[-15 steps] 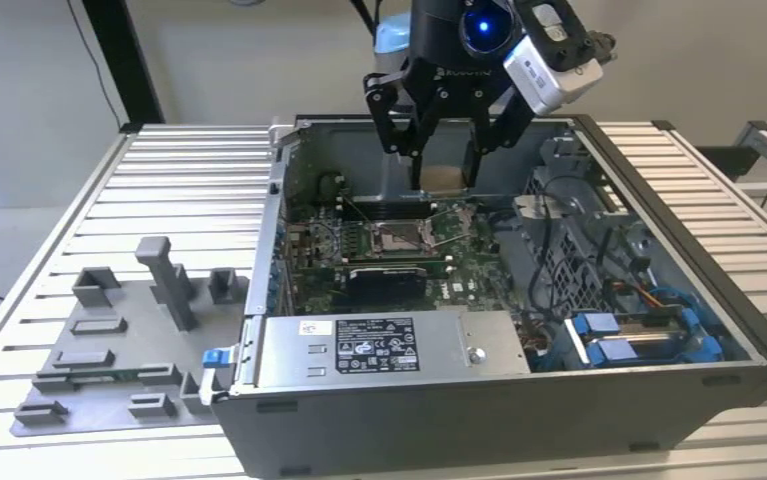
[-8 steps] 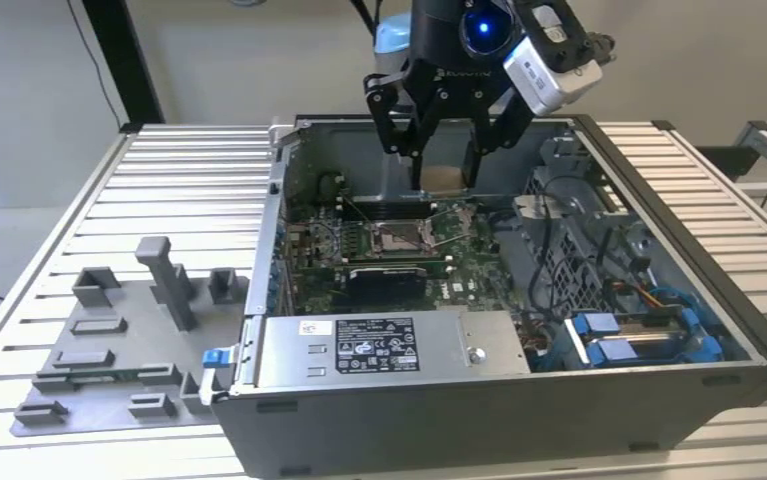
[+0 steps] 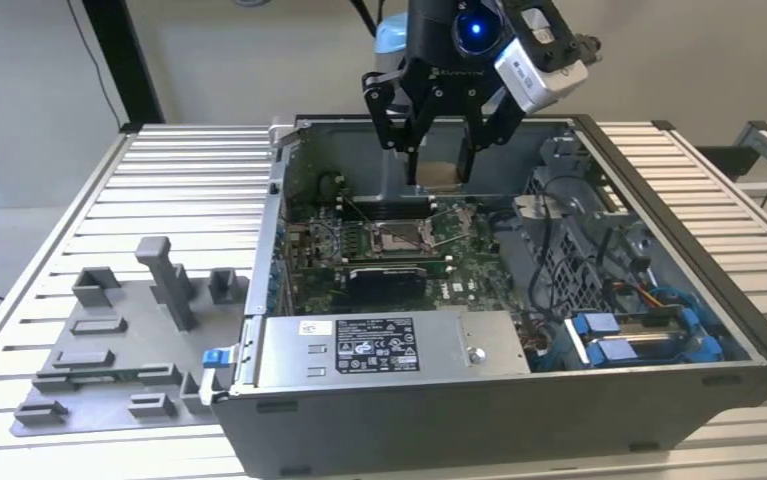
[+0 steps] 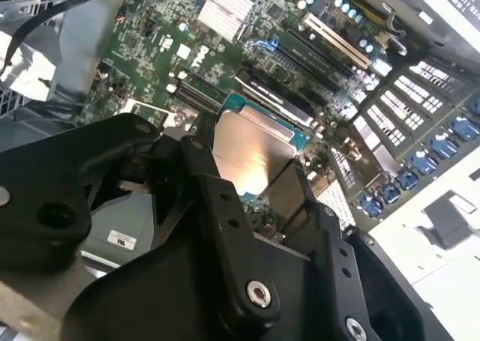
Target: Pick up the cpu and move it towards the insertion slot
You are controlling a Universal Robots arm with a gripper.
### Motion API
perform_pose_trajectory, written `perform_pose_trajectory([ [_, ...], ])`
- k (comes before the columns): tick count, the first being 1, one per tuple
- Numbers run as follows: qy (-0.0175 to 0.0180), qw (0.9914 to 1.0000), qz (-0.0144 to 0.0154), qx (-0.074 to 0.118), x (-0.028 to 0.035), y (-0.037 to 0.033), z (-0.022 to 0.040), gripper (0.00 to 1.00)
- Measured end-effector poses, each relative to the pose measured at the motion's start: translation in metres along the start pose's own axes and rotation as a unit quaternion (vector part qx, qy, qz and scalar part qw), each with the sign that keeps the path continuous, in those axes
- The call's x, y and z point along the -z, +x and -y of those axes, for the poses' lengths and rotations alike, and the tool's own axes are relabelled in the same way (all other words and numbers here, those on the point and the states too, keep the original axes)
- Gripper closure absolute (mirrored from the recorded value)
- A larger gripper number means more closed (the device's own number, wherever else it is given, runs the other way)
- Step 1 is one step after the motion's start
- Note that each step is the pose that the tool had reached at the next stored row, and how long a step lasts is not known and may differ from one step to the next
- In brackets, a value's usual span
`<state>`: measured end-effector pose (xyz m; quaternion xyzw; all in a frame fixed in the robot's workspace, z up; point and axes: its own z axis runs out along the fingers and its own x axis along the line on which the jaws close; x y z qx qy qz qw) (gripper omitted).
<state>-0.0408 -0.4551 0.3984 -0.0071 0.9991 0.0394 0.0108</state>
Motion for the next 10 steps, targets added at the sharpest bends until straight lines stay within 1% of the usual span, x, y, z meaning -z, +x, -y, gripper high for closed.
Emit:
perform_pose_trajectory([
  [5,0.0001,0.99998,0.0005,-0.006,-0.0025,0.0,-0.006,1.0],
  [10,0.0001,0.99997,0.0007,-0.008,-0.0038,-0.0001,-0.016,1.0],
])
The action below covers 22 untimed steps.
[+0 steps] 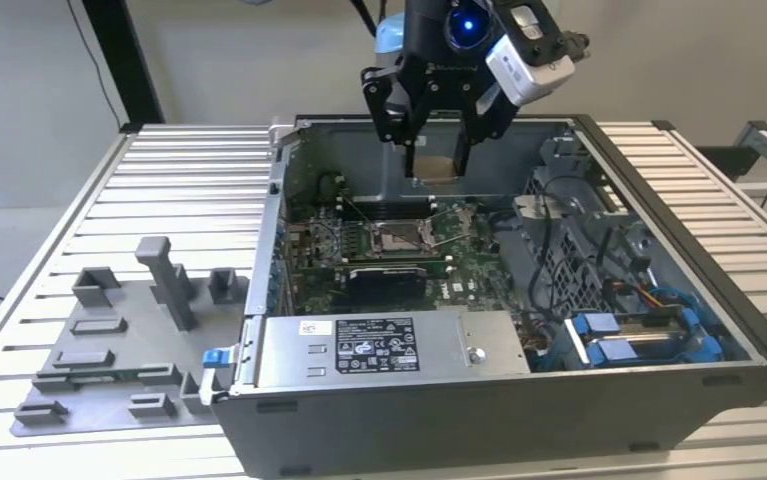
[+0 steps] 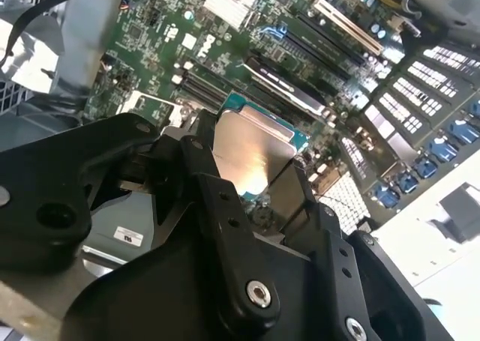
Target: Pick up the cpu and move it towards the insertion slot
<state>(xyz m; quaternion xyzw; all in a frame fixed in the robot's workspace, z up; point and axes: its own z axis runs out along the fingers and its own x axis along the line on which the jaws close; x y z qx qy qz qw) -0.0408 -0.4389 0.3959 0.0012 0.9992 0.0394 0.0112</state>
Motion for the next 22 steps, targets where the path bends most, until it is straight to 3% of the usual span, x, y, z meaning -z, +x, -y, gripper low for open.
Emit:
perform_pose_trajectory([
  [22,0.0002,0.99999,0.0004,-0.005,-0.0051,0.0022,-0.0487,1.0],
])
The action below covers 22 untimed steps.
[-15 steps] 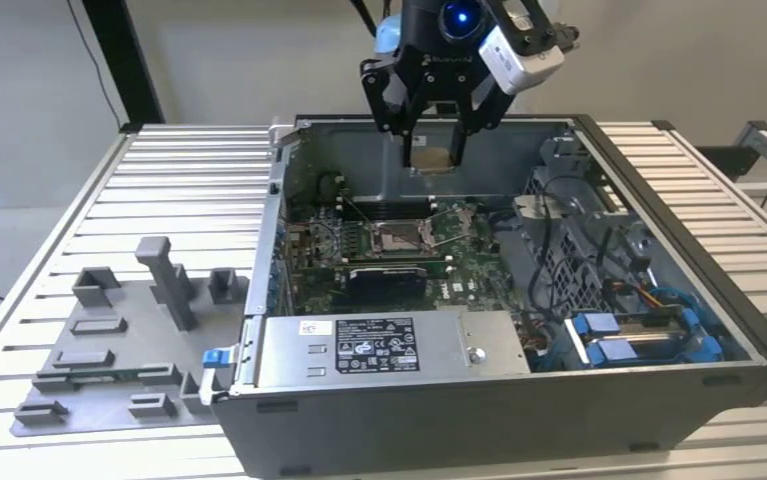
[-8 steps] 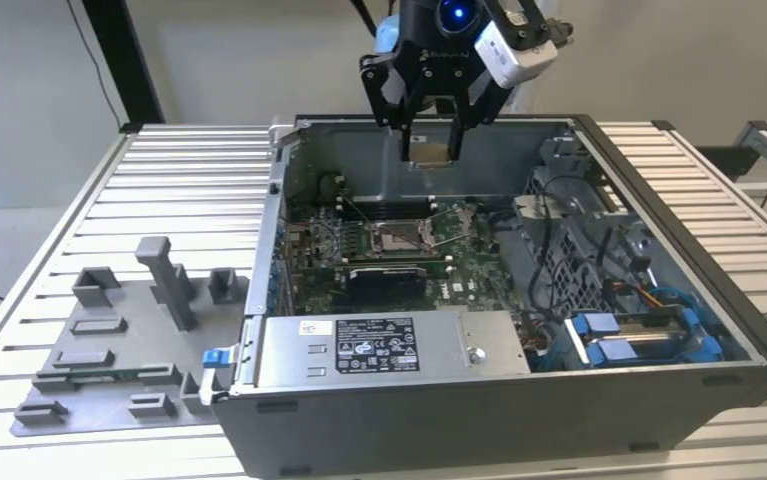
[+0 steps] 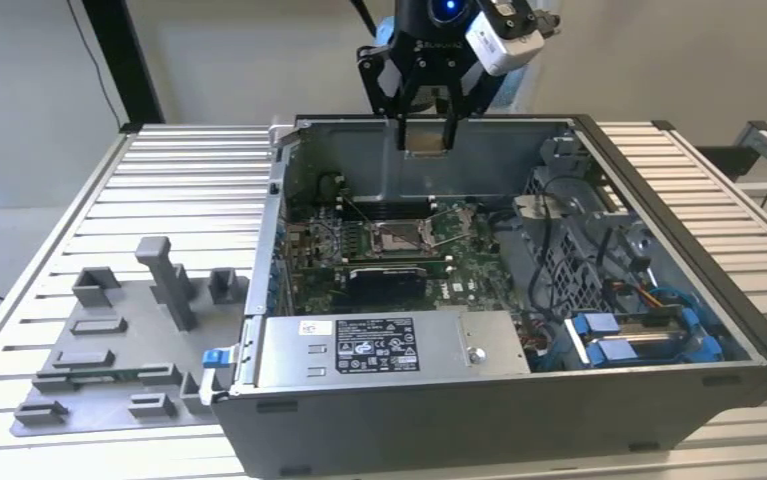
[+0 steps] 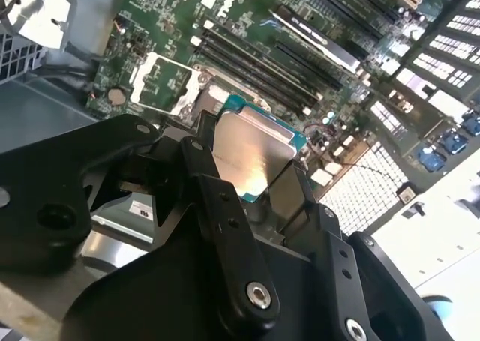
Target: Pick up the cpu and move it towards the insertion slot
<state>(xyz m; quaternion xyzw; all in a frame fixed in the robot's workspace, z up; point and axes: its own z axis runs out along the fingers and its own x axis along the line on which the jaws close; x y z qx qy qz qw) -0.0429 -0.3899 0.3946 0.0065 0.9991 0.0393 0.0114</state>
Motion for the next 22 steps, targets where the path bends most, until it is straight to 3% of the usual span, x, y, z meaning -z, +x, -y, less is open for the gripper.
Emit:
perform_pose_trajectory([
  [7,-0.0001,1.0,0.0,0.0,-0.0022,0.0036,-0.0209,1.0],
  [11,0.0,1.0,0.0,0.0,-0.0034,0.004,-0.0287,1.0],
  [22,-0.0005,1.0,0.0,0.0,-0.0053,0.0043,-0.0307,1.0],
])
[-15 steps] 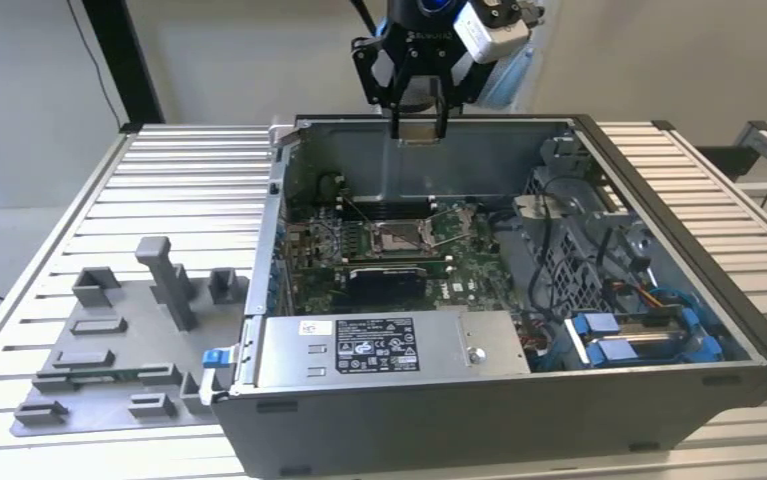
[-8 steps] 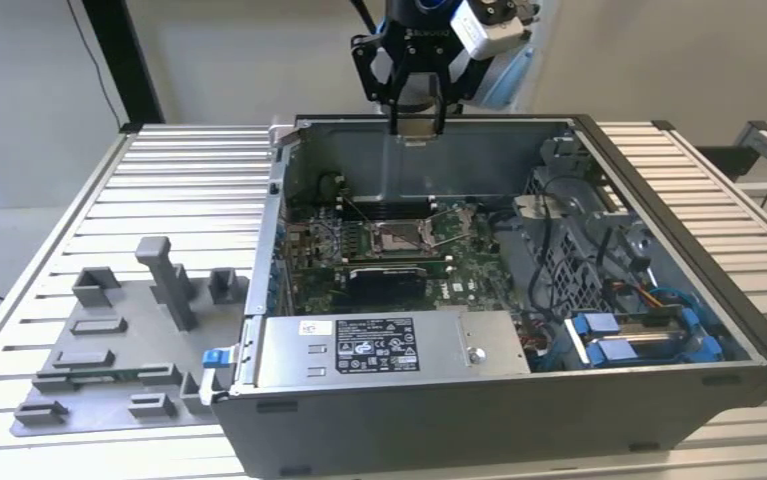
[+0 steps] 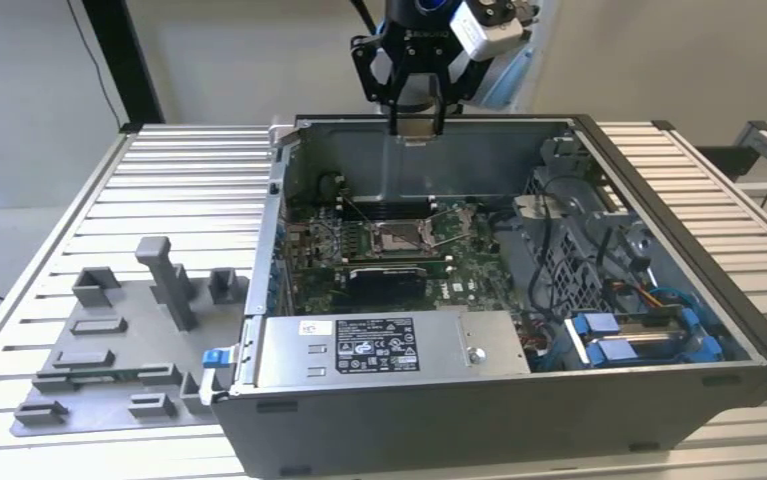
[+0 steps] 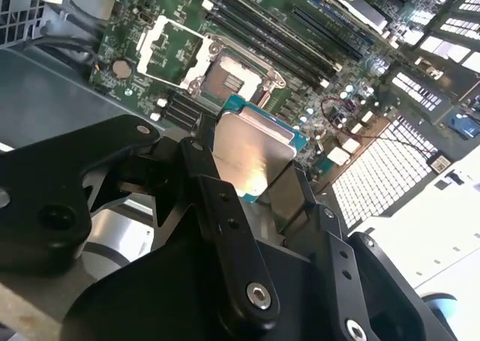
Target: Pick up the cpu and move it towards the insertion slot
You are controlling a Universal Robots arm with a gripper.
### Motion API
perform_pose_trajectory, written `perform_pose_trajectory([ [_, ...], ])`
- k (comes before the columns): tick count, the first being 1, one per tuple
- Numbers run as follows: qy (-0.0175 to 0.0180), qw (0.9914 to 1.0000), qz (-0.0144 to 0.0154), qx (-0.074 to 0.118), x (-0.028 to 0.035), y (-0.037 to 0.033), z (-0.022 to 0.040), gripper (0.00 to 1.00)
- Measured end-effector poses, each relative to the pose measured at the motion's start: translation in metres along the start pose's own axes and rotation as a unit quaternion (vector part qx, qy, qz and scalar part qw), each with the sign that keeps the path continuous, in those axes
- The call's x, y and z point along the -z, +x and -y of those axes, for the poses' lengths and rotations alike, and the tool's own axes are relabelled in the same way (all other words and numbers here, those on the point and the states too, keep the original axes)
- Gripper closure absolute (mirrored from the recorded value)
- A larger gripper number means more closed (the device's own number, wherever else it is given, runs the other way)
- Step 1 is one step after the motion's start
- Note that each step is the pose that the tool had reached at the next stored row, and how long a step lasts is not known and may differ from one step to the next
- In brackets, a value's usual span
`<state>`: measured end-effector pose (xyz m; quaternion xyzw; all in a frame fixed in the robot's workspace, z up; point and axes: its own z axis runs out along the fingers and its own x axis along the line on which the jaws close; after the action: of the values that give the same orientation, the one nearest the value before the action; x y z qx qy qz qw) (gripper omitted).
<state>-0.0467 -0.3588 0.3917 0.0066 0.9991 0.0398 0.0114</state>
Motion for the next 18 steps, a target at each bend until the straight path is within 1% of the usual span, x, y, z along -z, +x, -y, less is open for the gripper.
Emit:
perform_pose_trajectory([
  [2,0.0001,1.0,-0.0001,0.0,-0.0005,0.0001,-0.0028,1.0],
  [6,0.0001,1.0,-0.0001,0.0,-0.0021,0.0002,-0.0137,1.0],
  [8,0.0001,1.0,-0.0001,0.0,-0.0028,0.0003,-0.0173,1.0],
  [13,0.0001,1.0,-0.0001,0.0,-0.005,0.0024,-0.0213,1.0],
  [18,0.0001,1.0,-0.0001,0.0,-0.0051,0.0024,-0.0214,1.0],
])
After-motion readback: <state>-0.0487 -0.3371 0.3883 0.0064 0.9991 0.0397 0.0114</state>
